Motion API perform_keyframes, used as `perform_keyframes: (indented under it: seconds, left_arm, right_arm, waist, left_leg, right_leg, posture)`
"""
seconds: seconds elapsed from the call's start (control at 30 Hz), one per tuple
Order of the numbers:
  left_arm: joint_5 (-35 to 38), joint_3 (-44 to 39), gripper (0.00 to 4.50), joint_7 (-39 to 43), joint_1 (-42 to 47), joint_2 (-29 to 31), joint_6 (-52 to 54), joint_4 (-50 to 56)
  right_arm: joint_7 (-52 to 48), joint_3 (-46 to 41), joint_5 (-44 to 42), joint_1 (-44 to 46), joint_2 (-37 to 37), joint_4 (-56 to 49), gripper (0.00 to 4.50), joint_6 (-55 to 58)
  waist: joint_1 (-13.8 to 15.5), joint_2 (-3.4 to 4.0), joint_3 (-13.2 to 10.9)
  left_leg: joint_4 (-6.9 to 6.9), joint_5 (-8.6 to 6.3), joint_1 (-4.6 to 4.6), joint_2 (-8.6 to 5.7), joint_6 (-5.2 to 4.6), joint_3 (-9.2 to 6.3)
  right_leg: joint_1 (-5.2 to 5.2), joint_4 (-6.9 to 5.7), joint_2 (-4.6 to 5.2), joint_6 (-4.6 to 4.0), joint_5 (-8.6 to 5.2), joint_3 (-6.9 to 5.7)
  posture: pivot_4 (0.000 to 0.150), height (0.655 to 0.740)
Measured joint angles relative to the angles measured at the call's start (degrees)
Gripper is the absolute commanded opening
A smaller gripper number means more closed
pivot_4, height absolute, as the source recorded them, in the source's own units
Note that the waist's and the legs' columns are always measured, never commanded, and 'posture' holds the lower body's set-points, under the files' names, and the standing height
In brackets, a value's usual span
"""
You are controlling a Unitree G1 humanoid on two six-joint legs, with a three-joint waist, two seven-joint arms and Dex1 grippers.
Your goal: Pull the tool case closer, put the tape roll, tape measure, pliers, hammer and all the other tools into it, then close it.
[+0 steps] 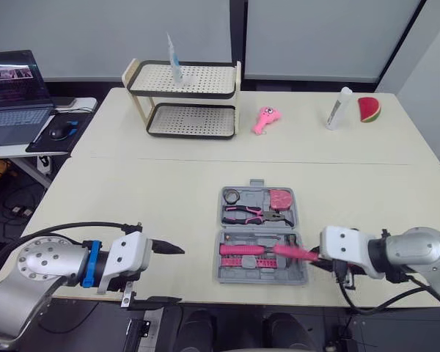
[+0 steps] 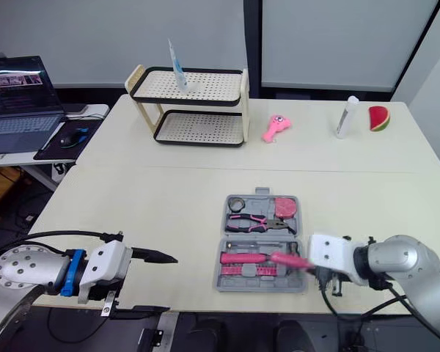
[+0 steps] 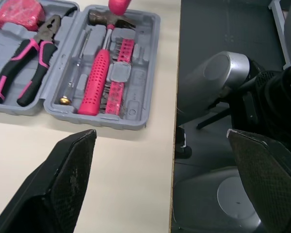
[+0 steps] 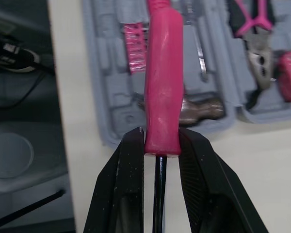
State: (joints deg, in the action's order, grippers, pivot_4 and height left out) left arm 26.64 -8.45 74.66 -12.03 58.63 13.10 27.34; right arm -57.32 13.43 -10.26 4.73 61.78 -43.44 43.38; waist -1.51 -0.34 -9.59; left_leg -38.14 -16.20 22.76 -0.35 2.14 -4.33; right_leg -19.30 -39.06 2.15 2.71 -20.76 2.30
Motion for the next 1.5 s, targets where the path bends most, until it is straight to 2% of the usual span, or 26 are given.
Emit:
perform_keyframes:
  seconds: [0.27,0.43,0.73,1.1,1.17,1.37,1.5]
  left_arm:
    - [-0.3,-1.0,4.50,0.9,-1.7,0.7,-0.5,0.4]
    - [-0.3,-1.0,4.50,0.9,-1.6,0.7,-0.4,0.7]
    - [-0.3,-1.0,4.50,0.7,-2.4,0.7,0.0,1.5]
    - [-0.3,-1.0,4.50,-0.3,-2.9,0.7,-0.1,1.7]
    - [-0.3,-1.0,4.50,-0.3,-2.9,0.7,-0.1,1.7]
    - [-0.3,-1.0,4.50,-0.4,-2.9,0.7,-0.4,1.7]
    - [-0.3,-1.0,4.50,-0.4,-2.9,0.7,-0.7,1.7]
  right_arm:
    - [2.8,18.8,5.4,10.9,-10.6,1.5,0.72,6.1]
    - [4.0,25.2,8.5,14.3,-15.4,5.6,0.72,6.2]
    - [4.8,27.3,10.3,17.8,-19.6,10.3,0.72,5.9]
    - [3.1,28.7,11.3,19.0,-20.8,12.7,0.72,4.1]
    - [3.0,29.0,11.3,19.0,-21.5,13.3,1.44,3.7]
    - [2.2,29.2,11.2,19.1,-22.2,13.9,2.44,2.6]
    - [-0.3,26.0,7.9,20.5,-22.3,12.5,2.44,3.0]
  waist:
    - [-0.2,-0.04,0.0]
    - [-0.2,-0.05,0.0]
    - [-0.2,-0.04,0.0]
    - [-0.3,-0.05,0.0]
    - [-0.3,-0.05,0.0]
    - [-0.3,-0.05,0.0]
    - [-0.3,-0.05,0.0]
  left_leg:
    - [0.01,0.00,0.01,-0.03,0.00,-0.02]
    - [0.01,0.00,0.00,-0.01,0.00,-0.04]
    - [0.02,0.00,0.00,-0.01,0.00,-0.04]
    - [0.02,0.00,0.00,-0.01,0.00,-0.01]
    - [0.02,0.00,0.01,-0.01,0.00,0.00]
    - [0.02,0.00,0.01,-0.01,0.00,0.02]
    - [0.01,0.00,0.02,-0.01,0.00,0.06]
  right_leg:
    - [-0.04,-0.02,-0.02,0.00,0.00,-0.04]
    - [-0.07,-0.05,-0.02,0.00,0.00,-0.07]
    - [-0.11,-0.08,-0.02,0.00,0.00,-0.12]
    - [-0.16,-0.12,-0.02,0.00,0.00,-0.12]
    - [-0.19,-0.14,-0.02,0.00,0.00,-0.12]
    - [-0.23,-0.18,-0.02,0.00,0.00,-0.12]
    - [-0.29,-0.27,-0.02,0.00,0.00,-0.10]
  posture:
    - [0.150,0.7290]
    - [0.150,0.7290]
    - [0.150,0.7290]
    - [0.150,0.7290]
    - [0.150,0.7290]
    - [0.150,0.7290]
    - [0.150,0.7290]
